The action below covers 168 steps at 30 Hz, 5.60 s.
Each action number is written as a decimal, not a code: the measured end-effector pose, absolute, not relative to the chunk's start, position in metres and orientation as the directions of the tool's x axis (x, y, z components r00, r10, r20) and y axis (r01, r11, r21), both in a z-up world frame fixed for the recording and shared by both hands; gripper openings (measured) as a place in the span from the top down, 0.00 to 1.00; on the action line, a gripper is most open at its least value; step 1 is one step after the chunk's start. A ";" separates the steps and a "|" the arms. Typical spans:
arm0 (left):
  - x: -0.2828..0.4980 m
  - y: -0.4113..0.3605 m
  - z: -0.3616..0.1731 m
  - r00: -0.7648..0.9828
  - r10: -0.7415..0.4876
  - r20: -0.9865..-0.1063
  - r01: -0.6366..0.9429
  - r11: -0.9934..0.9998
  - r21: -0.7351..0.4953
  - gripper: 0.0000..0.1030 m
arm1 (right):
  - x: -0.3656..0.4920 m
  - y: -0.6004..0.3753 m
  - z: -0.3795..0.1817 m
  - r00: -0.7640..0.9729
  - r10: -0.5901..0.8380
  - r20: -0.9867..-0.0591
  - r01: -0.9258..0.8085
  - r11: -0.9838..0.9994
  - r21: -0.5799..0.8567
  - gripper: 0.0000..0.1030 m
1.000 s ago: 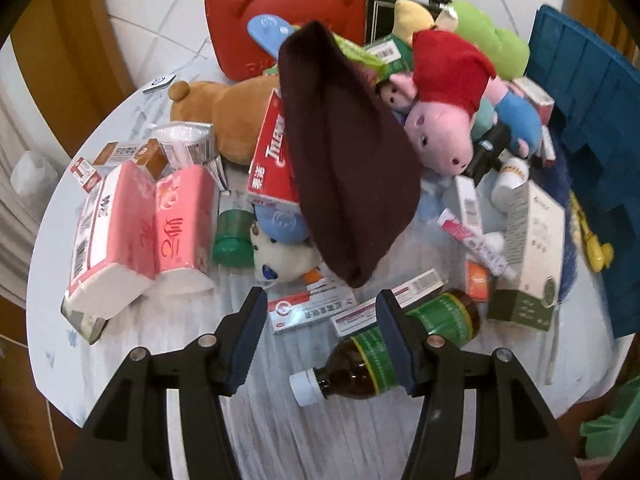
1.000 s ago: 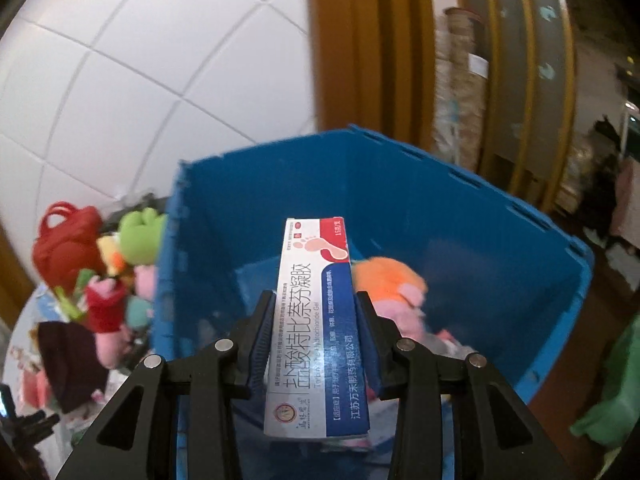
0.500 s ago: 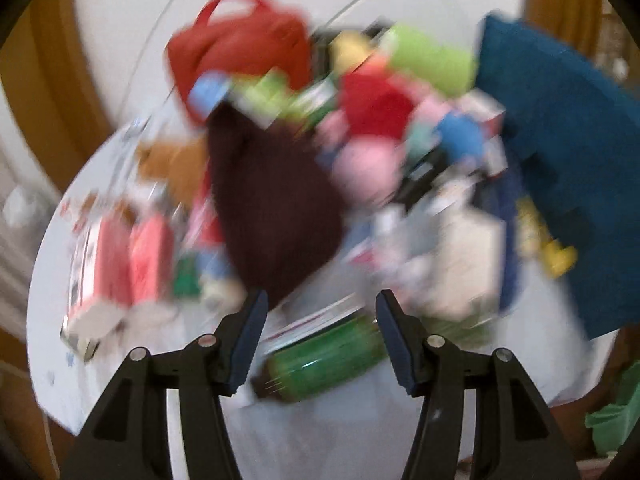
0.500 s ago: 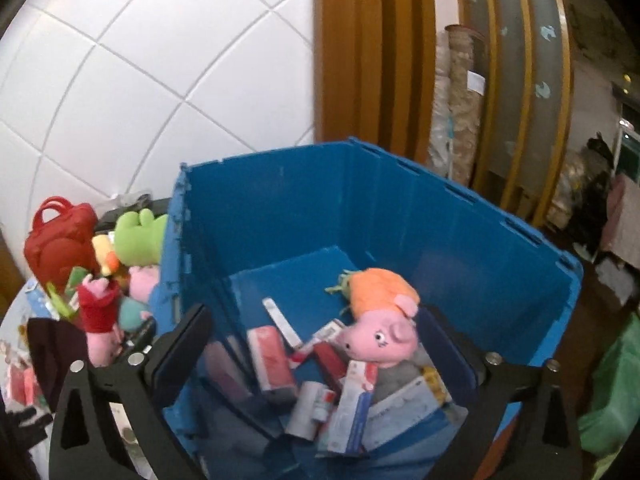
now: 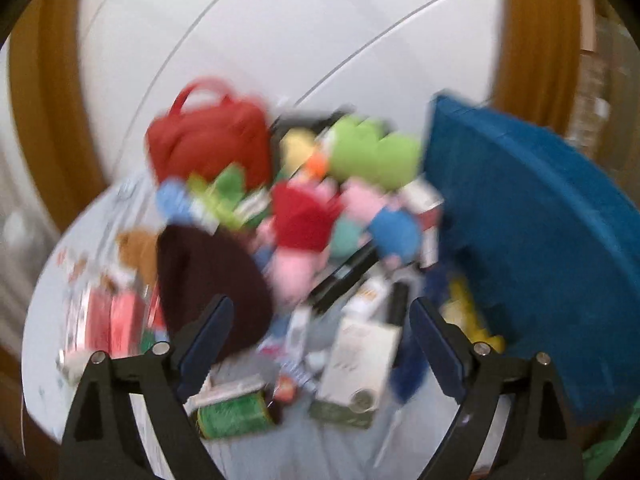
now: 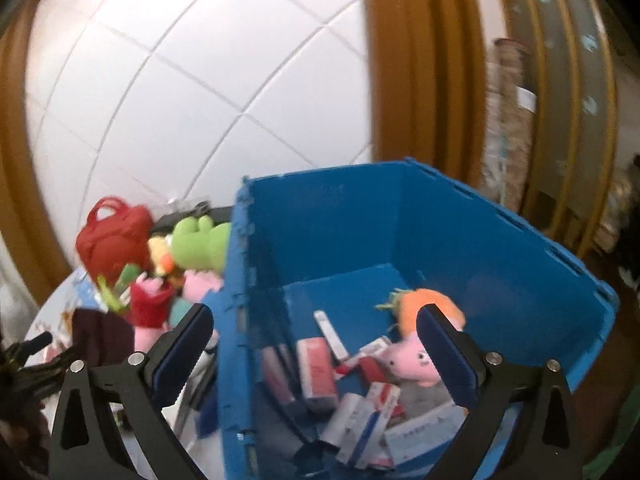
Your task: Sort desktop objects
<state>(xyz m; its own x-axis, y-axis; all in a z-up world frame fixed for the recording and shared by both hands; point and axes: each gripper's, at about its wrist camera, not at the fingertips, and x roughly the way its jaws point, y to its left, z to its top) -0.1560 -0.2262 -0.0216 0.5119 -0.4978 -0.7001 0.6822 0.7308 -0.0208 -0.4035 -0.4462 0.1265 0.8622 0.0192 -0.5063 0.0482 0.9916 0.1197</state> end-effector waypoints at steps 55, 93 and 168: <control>-0.051 -0.220 -0.167 0.107 -0.531 -0.841 0.900 0.412 -0.145 0.78 | -0.288 -0.179 -0.145 0.330 0.270 -0.905 0.011 0.957 0.290 0.21; -0.175 -0.231 0.065 0.239 -0.851 -0.467 0.948 0.309 -0.079 0.78 | -0.376 -0.293 0.141 0.824 0.102 -0.557 -0.036 0.991 0.129 0.22; -0.404 -0.302 0.107 0.473 -0.731 -0.492 0.857 0.511 0.066 0.23 | -0.443 -0.548 0.130 0.818 -0.026 -0.574 0.049 0.999 0.024 0.00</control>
